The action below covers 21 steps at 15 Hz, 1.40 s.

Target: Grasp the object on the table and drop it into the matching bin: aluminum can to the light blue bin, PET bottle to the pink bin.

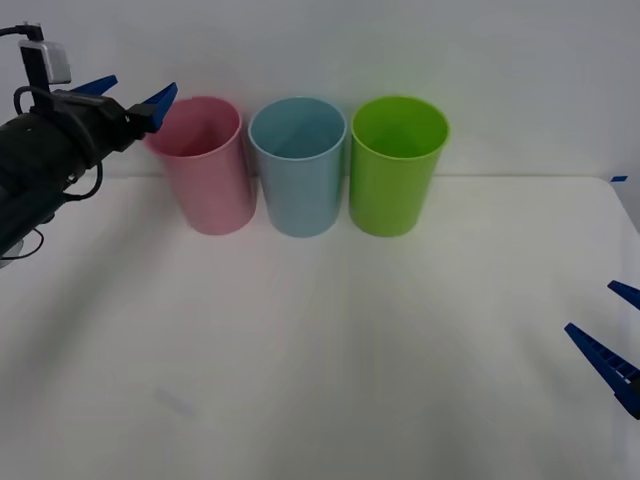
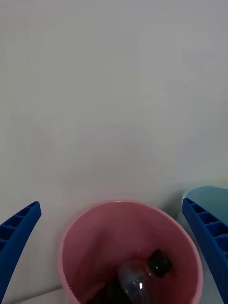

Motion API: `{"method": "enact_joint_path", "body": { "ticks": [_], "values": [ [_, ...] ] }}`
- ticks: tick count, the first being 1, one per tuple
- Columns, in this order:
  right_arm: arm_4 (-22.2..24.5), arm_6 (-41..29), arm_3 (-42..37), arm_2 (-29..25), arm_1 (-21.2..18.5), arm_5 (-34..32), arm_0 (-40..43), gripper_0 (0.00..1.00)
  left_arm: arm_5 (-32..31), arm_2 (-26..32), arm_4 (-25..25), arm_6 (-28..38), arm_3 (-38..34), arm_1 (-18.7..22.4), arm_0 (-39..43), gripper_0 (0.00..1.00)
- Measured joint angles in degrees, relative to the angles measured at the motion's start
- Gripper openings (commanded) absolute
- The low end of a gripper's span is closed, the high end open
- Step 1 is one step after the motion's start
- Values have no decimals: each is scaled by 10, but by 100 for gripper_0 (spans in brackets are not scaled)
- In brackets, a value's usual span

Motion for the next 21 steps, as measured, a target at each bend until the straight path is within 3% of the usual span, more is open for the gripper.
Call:
{"method": "enact_joint_path", "body": {
  "ticks": [6, 15, 18, 21],
  "values": [
    [0, 0, 0, 0, 0, 0, 0, 100, -102, 131, -1, -11, -48, 0, 149, 100],
    [0, 0, 0, 0, 0, 0, 0, 100, -323, 292, -7, -85, -58, -3, 365, 100],
    [0, 0, 0, 0, 0, 0, 0, 100, -404, 344, -16, -100, -58, -22, 428, 100],
    [0, 0, 0, 0, 0, 0, 0, 100, -483, 415, -60, -108, -58, -77, 479, 100]
  ]
}}
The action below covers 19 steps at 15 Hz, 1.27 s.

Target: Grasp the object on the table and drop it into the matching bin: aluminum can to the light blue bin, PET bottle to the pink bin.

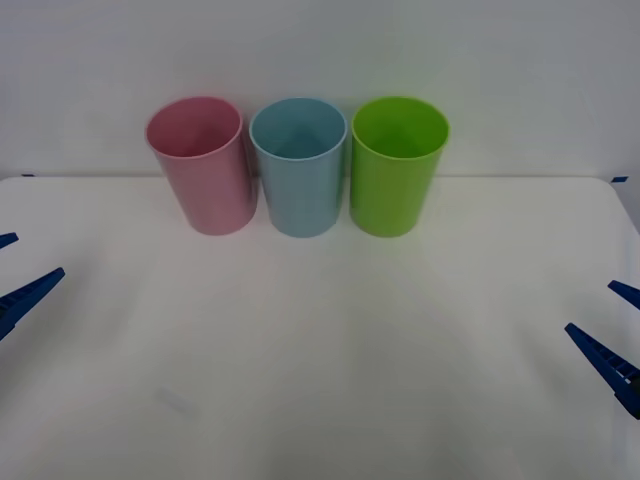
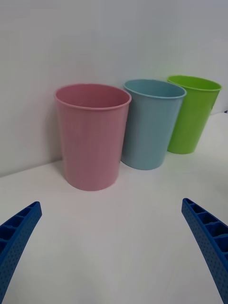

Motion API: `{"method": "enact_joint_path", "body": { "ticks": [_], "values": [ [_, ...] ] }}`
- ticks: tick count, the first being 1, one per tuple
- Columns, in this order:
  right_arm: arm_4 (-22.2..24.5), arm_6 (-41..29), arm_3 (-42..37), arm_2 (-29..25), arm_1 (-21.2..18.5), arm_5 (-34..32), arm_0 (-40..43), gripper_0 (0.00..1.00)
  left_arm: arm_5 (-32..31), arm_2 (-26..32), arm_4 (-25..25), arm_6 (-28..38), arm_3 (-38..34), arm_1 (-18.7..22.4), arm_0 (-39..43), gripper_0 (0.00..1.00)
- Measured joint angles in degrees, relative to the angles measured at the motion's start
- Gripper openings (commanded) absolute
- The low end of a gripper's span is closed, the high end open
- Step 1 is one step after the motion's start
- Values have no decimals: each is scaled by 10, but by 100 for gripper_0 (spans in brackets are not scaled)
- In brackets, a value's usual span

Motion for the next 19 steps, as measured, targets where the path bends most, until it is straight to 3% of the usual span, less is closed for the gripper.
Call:
{"method": "enact_joint_path", "body": {
  "ticks": [3, 6, 19],
  "values": [
    [0, 0, 0, 0, 0, 0, 0, 100, -49, 33, -25, -24, 0, -43, 36, 100],
    [0, 0, 0, 0, 0, 0, 0, 100, -65, 37, -38, -48, 0, -59, 54, 100],
    [0, 0, 0, 0, 0, 0, 0, 100, -82, 3, -44, -48, 0, -61, 83, 100]
  ]
}}
